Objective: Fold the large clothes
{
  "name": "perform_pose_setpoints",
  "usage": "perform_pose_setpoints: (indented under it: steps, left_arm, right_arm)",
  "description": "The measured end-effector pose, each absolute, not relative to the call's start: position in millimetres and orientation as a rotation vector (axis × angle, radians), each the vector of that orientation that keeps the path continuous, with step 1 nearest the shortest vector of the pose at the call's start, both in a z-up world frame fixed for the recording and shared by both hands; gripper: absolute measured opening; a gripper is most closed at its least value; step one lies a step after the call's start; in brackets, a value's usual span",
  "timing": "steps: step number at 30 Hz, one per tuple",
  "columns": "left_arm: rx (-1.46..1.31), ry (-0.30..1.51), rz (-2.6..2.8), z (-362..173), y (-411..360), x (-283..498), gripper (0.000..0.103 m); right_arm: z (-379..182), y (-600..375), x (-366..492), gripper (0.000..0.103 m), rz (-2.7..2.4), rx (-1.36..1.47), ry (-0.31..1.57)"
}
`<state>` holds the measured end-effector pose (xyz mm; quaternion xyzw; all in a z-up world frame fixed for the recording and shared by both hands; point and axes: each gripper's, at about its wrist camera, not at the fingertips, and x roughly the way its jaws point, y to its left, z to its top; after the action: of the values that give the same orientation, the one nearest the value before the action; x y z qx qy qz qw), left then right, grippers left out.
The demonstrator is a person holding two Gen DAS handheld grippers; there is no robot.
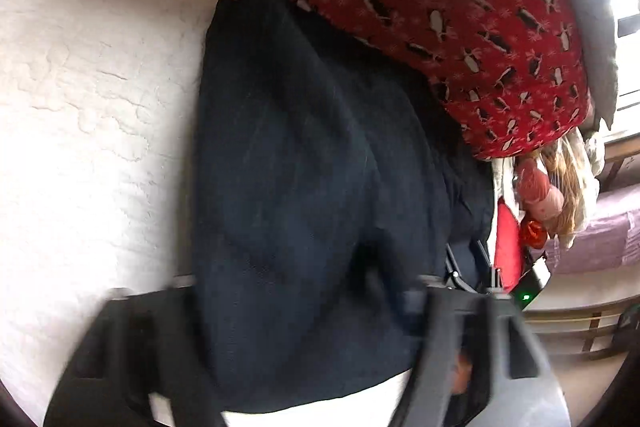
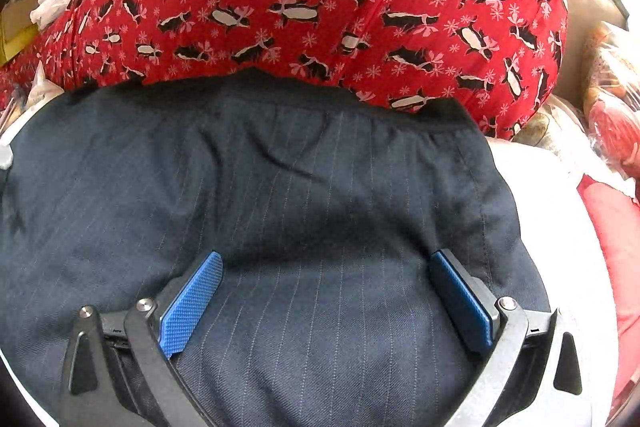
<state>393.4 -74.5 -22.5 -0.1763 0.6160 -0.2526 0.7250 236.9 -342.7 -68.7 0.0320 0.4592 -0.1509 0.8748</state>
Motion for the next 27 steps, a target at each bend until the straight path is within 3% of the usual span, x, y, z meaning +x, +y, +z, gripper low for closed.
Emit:
perform_pose_setpoints:
  steps: [2, 5, 17, 27]
  left_arm:
    - [-0.466, 1.332, -0.568, -12, -70, 388, 0.024]
    - [-0.475, 1.272, -0.581, 8, -75, 379, 0.019]
    - [-0.384, 1.174, -0.671, 70, -154, 344, 0.017]
    - [-0.279, 1.271, -0.725, 41, -252, 317, 0.017]
  right_arm:
    - [-69, -343, 238, 0.102, -0.313, 0.072, 0.959]
    - [-68, -343, 238, 0.102, -0.311, 0.079, 0.961]
    - [-38, -357, 211, 0.103, -0.324, 0.082, 0.971]
    - [-61, -426, 144, 0.102, -0.347, 0.349, 0.946]
